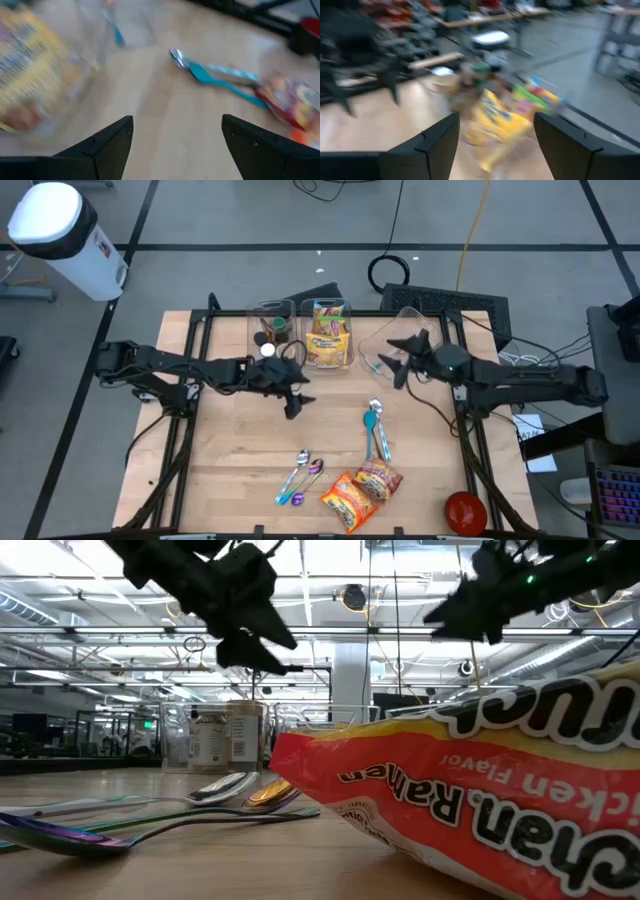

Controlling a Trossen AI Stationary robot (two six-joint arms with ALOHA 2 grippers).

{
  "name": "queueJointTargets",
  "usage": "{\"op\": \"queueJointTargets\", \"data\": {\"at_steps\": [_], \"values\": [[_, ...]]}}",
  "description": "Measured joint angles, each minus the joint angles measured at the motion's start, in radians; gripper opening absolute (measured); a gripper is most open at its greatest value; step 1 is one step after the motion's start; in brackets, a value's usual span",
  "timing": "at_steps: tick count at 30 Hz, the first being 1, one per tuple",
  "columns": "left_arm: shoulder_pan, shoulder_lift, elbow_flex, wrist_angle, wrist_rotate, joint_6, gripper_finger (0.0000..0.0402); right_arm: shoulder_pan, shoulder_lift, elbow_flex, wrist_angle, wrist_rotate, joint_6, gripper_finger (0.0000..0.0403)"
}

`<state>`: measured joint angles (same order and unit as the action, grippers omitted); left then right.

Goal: Pick & Place Food Item
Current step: Put the bottom white patterned spoon into the right transparent bin

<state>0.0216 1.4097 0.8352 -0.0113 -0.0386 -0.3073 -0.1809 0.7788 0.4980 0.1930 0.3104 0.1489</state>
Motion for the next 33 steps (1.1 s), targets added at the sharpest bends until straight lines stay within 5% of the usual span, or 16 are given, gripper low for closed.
{"op": "queueJointTargets", "data": {"at_steps": [7, 14, 33], "values": [[-0.103, 0.033, 0.0, -0.161, 0.152, -0.122, 0.0312, 0.239, -0.005, 0.001, 0.143, 0.004, -0.038, 0.0233], [-0.264, 0.136, 0.0, -0.133, 0.159, -0.149, 0.0312, 0.404, 0.051, 0.001, 0.173, 0.033, -0.038, 0.022], [-0.313, 0.413, 0.003, 0.108, 0.16, -0.121, 0.0312, 0.478, 0.142, 0.001, 0.249, 0.025, -0.053, 0.0212]]}}
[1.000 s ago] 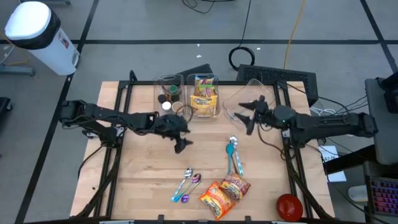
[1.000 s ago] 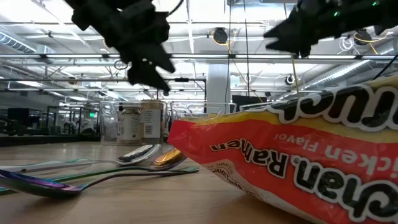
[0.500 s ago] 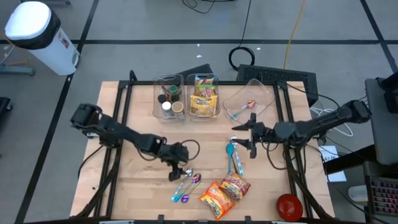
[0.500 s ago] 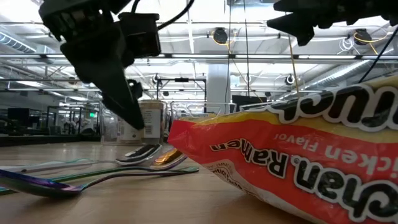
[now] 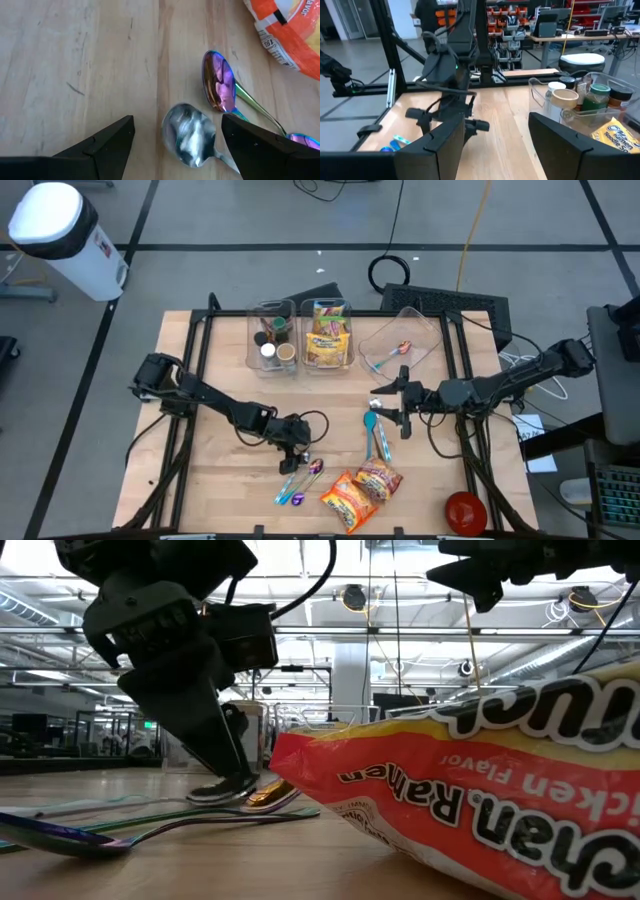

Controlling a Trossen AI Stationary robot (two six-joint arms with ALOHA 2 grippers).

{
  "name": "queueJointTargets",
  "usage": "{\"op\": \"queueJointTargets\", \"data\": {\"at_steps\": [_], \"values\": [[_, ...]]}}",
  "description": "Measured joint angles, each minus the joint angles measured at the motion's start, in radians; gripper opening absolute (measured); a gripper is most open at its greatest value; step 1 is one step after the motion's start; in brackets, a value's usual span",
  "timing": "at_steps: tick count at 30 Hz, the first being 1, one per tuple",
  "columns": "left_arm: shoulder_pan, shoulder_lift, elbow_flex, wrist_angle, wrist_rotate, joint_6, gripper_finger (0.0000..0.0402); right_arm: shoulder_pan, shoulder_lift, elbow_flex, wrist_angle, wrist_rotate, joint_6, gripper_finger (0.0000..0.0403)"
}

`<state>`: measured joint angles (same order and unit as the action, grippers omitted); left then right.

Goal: Pick & Place Food Item
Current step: Put the bottom white patterned spoon into the right transparent bin

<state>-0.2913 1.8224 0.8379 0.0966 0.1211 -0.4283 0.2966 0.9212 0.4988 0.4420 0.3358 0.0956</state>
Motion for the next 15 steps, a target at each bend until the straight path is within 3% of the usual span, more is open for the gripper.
{"op": "queueJointTargets", "data": {"at_steps": [5, 15], "values": [[-0.008, 0.002, 0.0, -0.004, 0.002, 0.007, 0.0278, 0.0, 0.003, 0.0, 0.002, 0.001, 0.0, 0.0212], [-0.006, 0.005, -0.001, -0.022, -0.009, -0.02, 0.0103, 0.0, 0.003, 0.0, -0.006, 0.001, 0.0, 0.0212]]}}
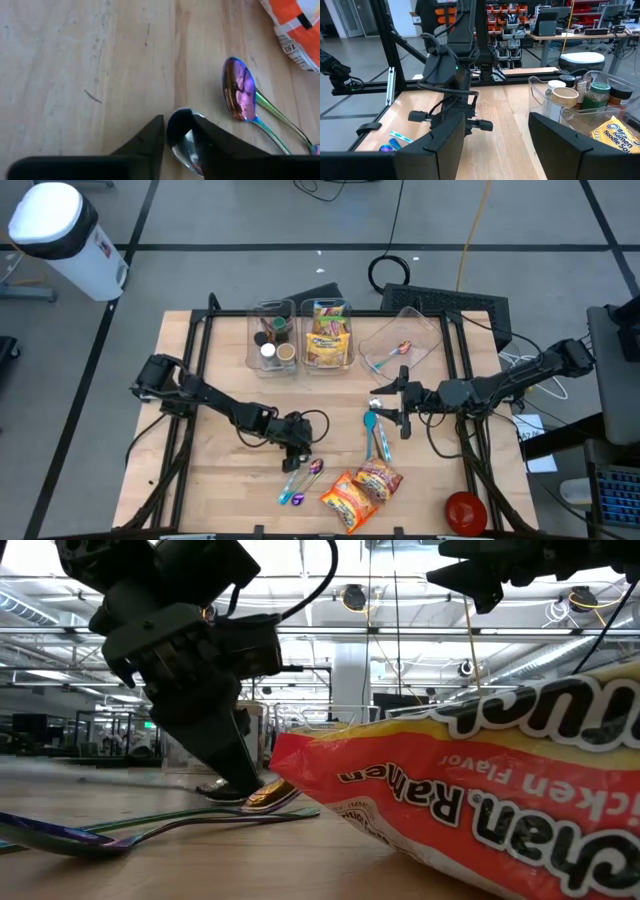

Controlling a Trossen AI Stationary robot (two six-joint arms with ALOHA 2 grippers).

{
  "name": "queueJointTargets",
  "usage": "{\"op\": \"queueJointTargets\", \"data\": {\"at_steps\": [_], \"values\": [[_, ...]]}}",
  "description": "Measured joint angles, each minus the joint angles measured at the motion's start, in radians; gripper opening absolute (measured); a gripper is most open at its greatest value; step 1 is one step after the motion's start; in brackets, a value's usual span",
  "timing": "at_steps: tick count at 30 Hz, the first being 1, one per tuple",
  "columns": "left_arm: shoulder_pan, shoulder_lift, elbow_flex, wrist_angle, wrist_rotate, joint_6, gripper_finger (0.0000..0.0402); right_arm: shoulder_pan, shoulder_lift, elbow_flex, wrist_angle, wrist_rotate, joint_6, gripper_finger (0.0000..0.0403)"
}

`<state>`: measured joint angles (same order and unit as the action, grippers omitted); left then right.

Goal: Pick & Place Food Item
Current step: Put the bottom white patterned spoon into the right transparent bin

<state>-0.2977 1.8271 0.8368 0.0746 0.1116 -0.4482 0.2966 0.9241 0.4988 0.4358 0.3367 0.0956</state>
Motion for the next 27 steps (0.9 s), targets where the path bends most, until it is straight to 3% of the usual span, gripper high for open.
{"op": "queueJointTargets", "data": {"at_steps": [7, 11, 17, 21, 27], "values": [[-0.005, -0.001, 0.001, 0.008, 0.039, -0.006, 0.0016, 0.0, 0.0, 0.0, 0.0, 0.0, 0.0, 0.0212], [0.001, -0.037, -0.002, -0.045, 0.049, 0.0, 0.0014, 0.0, 0.0, 0.0, 0.0, 0.0, 0.0, 0.0212], [0.003, -0.192, -0.006, -0.177, -0.073, 0.085, 0.0006, 0.0, 0.0, 0.0, 0.001, 0.001, -0.001, 0.0212], [0.011, -0.308, -0.004, -0.223, -0.215, 0.157, 0.0006, 0.0, 0.0, 0.0, 0.002, 0.001, -0.002, 0.0212], [0.049, -0.42, -0.004, -0.104, -0.412, 0.322, 0.0005, -0.001, 0.008, 0.0, 0.023, 0.004, 0.003, 0.0212]]}}
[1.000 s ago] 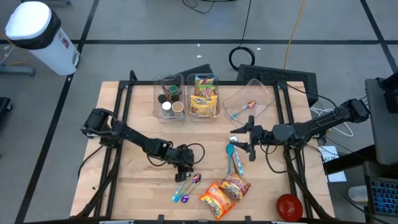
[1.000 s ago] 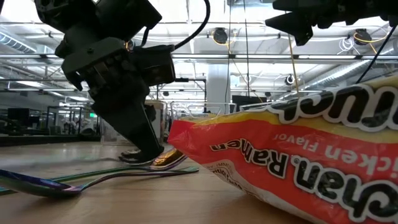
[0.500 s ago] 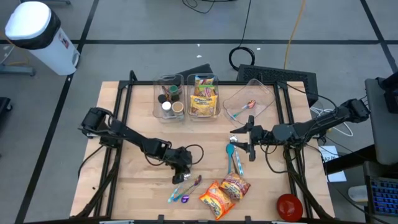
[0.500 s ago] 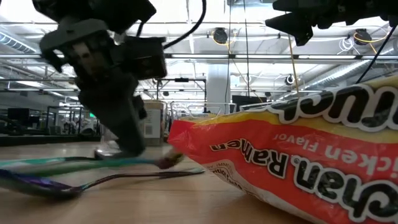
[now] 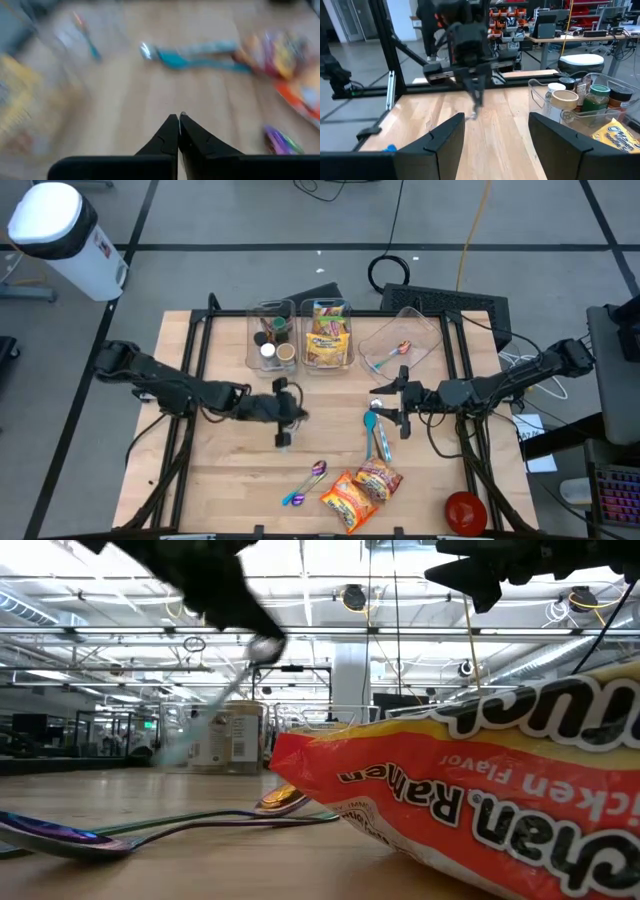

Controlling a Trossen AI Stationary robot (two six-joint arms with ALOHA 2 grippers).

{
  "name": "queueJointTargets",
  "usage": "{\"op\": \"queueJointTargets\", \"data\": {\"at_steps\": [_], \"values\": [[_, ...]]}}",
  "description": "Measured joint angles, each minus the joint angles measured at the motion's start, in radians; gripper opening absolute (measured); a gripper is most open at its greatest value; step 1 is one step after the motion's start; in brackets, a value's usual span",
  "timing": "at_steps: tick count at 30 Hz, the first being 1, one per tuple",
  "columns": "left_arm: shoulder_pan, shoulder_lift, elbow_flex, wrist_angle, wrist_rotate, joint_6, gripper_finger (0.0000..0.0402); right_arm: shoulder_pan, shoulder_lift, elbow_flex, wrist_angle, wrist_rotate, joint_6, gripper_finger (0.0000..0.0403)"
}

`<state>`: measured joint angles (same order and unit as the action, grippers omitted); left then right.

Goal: Pick & Place Food Item
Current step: Put the bottom white patterned spoon into the right transparent bin

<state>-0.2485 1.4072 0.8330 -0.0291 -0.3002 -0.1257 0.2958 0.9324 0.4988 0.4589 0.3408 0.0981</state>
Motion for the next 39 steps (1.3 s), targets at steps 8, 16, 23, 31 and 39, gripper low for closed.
{"op": "queueJointTargets", "data": {"at_steps": [8, 16, 23, 31, 39], "values": [[0.079, 0.022, 0.064, 0.214, 0.009, 0.247, 0.0003, -0.005, 0.149, 0.0, 0.213, 0.005, -0.016, 0.0212], [0.1, 0.106, 0.199, 0.21, 0.057, 0.388, 0.0004, -0.079, 0.363, 0.0, 0.438, 0.026, 0.037, 0.0212], [0.105, 0.164, 0.243, 0.215, 0.073, 0.411, 0.0004, -0.138, 0.485, 0.024, 0.562, -0.154, 0.12, 0.0212], [0.126, 0.178, 0.242, 0.201, 0.074, 0.382, 0.0007, -0.14, 0.568, 0.1, 0.535, -0.158, 0.084, 0.0196], [0.124, 0.177, 0.242, 0.199, 0.083, 0.378, 0.0011, -0.14, 0.561, 0.1, 0.526, -0.154, 0.068, 0.0048]]}}
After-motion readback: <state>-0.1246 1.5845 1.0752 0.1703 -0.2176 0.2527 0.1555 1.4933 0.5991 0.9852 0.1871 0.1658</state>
